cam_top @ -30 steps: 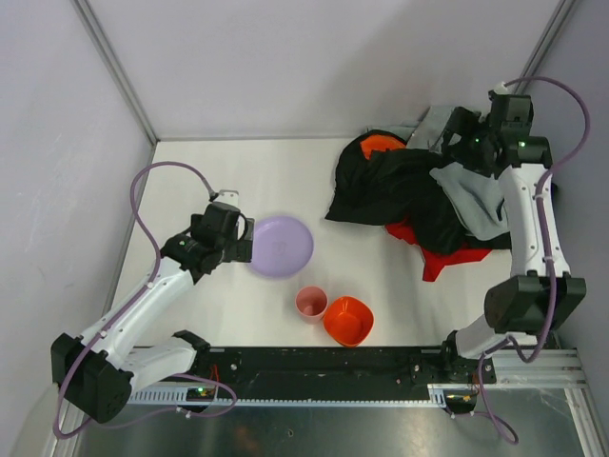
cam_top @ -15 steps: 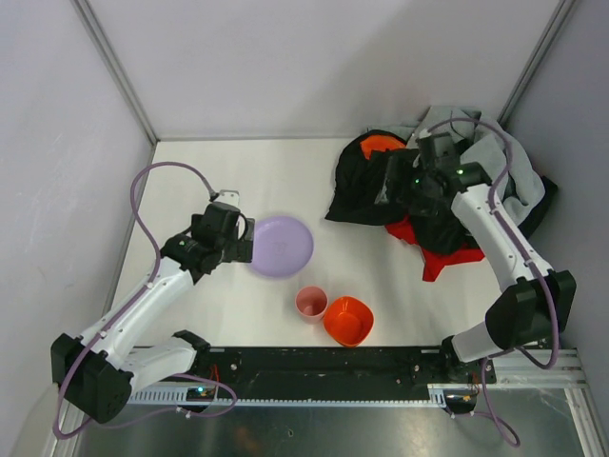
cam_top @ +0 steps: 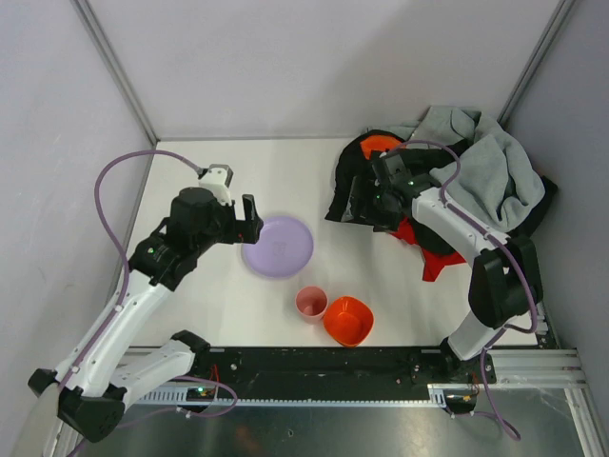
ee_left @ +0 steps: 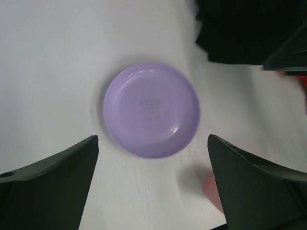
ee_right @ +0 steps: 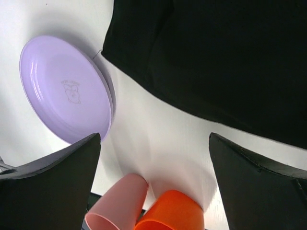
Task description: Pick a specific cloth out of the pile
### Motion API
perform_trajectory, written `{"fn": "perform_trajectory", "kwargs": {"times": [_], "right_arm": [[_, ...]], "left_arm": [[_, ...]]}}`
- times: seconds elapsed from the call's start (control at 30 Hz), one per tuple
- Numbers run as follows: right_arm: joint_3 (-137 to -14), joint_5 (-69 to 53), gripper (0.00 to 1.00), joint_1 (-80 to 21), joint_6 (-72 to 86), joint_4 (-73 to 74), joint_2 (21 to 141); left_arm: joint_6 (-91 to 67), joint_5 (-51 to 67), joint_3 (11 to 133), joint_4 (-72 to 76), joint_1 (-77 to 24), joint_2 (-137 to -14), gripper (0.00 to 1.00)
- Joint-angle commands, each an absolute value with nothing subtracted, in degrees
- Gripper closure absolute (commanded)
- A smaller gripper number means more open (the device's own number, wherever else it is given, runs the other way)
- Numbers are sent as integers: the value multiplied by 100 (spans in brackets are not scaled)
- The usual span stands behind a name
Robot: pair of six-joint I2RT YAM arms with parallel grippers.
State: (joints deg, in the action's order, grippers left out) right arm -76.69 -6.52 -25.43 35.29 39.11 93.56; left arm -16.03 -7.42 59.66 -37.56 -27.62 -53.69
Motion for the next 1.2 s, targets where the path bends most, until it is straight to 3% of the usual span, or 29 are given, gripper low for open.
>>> {"fn": "perform_trajectory", "kwargs": {"times": [0.0,0.3,0.5,0.57,0.7,0.77,0.83,0.9,1.17], "right_arm": [[-7648,-664,1,-2594,3919,3427,9611],[-7646,-615,1,-2514,4365,2956,10240],[-7651,-601,9,-2227,4649,2445,10487],[-7648,-607,16,-2123,4676,2292,10547],[-7647,-741,41,-1900,4714,1986,10713],[-7647,-796,56,-1804,4696,1874,10758],[-7657,-834,81,-1728,4646,1804,10758],[-7702,-870,94,-1669,4580,1800,10725],[-9024,-743,100,-1436,3916,2680,10515]], "left_arm": [[-1635,94,6354,-3370,-2790,-5144,0],[-1611,587,6509,-3043,-2795,-4803,0],[-1649,706,6388,-2956,-2794,-4663,0],[-1684,719,6330,-2943,-2797,-4627,0],[-1738,773,6227,-2906,-2795,-4549,0],[-1746,786,6189,-2906,-2795,-4512,0],[-1744,790,6146,-2897,-2795,-4468,0],[-1739,762,6087,-2895,-2795,-4428,1],[-1792,781,5976,-2890,-2795,-4413,0]]}}
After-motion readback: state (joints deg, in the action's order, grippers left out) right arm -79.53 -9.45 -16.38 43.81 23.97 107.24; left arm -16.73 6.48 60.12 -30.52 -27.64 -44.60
